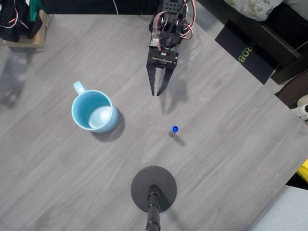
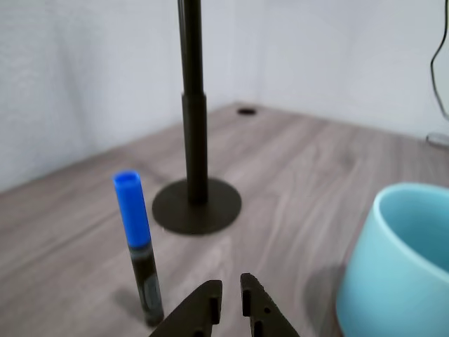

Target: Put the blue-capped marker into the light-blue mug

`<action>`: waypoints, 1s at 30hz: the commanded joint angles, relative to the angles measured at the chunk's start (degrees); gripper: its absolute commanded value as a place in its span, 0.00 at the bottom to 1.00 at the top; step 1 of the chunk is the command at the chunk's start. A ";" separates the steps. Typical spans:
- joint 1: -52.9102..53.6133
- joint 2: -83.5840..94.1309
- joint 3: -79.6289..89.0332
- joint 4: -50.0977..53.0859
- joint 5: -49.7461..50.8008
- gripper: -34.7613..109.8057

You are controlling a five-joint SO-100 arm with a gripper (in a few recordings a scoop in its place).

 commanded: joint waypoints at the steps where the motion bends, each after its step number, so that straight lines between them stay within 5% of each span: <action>1: -2.02 -5.71 -10.63 -2.11 -4.13 0.28; 7: -0.44 -32.87 -33.05 -9.76 -1.05 0.29; 18: -6.50 -49.31 -25.40 -32.17 -3.25 0.37; 30: -8.88 -55.37 -16.96 -38.76 -2.72 0.38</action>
